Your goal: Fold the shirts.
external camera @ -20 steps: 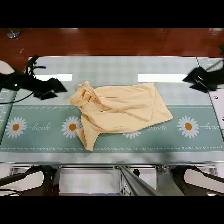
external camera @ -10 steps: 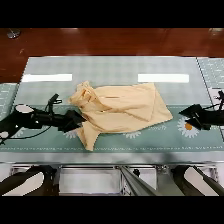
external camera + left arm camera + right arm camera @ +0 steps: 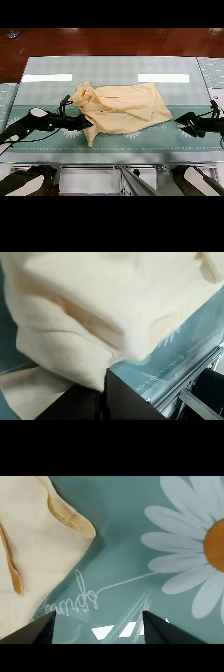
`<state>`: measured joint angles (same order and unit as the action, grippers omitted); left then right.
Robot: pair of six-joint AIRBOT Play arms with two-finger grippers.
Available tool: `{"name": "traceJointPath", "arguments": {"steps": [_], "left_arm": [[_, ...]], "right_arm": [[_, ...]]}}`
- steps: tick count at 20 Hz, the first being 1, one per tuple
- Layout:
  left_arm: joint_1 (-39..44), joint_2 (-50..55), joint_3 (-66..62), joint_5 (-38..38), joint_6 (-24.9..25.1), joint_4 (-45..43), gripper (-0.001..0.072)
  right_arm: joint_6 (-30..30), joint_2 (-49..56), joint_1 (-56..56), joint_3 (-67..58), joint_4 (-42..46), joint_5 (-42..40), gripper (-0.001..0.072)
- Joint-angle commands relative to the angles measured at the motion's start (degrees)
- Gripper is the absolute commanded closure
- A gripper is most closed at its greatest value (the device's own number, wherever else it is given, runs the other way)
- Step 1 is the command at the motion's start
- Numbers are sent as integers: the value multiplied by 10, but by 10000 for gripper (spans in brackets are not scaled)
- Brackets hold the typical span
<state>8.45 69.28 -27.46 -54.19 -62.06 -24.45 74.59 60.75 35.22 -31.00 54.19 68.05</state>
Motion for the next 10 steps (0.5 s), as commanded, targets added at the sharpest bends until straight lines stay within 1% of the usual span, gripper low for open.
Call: {"name": "traceJointPath", "arguments": {"steps": [1,4,5,8,10], "left_arm": [[-3,0,-16,-14,10,3,688],[-3,0,-18,-16,10,3,687],[-3,0,-18,-19,10,3,687],[-3,0,-18,-19,10,3,687],[-3,0,-18,-19,10,3,687]], "right_arm": [[2,43,-43,-4,-3,-28,94],[16,96,-97,-49,-33,-71,94],[30,119,-113,-70,-35,-78,94],[57,185,-161,-125,-37,-77,94],[60,211,-193,-156,-49,-78,94]]}}
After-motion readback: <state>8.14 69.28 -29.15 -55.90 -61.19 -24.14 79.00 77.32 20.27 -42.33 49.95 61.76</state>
